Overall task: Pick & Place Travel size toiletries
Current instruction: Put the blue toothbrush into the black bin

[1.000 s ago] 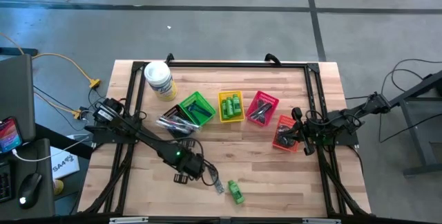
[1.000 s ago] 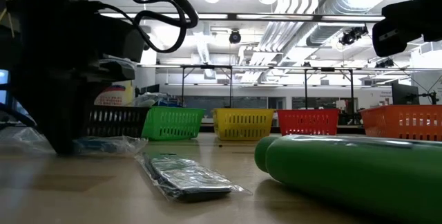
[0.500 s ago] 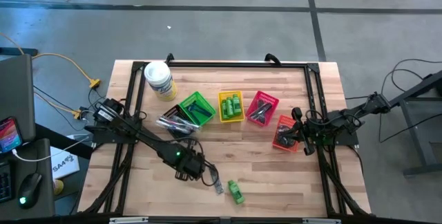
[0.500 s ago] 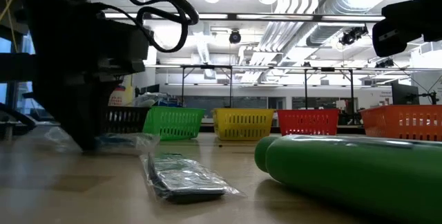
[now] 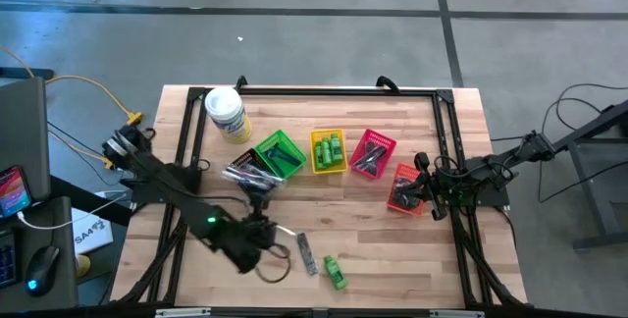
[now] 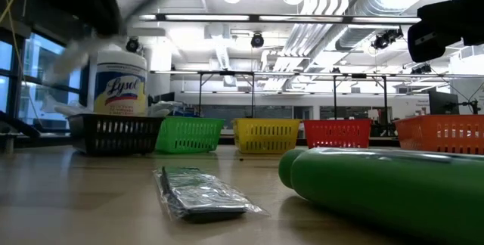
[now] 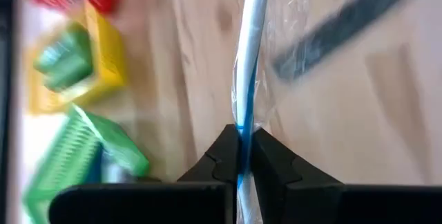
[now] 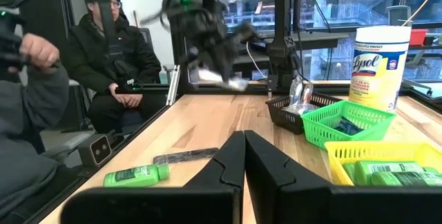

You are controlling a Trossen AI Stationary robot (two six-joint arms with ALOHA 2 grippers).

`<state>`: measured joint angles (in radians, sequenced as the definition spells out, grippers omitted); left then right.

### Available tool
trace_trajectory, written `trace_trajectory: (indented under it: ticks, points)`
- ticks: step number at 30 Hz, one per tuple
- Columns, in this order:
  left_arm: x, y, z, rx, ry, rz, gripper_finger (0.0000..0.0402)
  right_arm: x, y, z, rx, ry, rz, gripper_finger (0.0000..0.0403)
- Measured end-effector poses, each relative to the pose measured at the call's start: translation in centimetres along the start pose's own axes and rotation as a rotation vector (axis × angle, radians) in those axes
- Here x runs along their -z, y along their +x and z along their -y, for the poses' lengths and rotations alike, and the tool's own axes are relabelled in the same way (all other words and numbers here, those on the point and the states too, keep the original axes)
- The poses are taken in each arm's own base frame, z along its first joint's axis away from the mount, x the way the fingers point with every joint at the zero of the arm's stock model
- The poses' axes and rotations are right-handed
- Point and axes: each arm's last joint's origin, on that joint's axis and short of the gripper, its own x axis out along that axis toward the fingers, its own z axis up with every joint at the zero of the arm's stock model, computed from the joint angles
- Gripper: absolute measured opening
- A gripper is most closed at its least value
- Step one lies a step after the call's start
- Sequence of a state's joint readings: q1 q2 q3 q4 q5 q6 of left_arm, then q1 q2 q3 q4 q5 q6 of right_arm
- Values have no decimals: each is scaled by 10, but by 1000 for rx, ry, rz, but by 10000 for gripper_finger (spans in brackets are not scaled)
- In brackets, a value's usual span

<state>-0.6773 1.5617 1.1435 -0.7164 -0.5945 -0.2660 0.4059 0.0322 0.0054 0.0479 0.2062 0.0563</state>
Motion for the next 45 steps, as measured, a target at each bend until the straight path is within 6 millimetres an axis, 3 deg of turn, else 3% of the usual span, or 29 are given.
trace_trajectory:
  ticks: [7, 14, 22, 29, 37, 45]
  points:
    - [12, -69, 2, -102, -4, 273, 16, 0, 0, 0, -1, 0, 0, 2]
    - [59, -94, -6, -136, -85, 465, 16, 0, 0, 0, -4, -5, -1, 2]
    - [113, -86, -36, -121, -231, 611, 16, 0, 0, 0, -4, -5, 0, 2]
    - [152, -68, -47, -88, -311, 780, 16, 0, 0, 0, -3, -22, 0, 2]
    - [174, -55, -48, -38, -346, 979, 16, 0, 0, 0, -4, -31, 0, 3]
    - [183, -46, -45, -39, -330, 986, 16, 0, 0, 0, -4, -31, 0, 3]
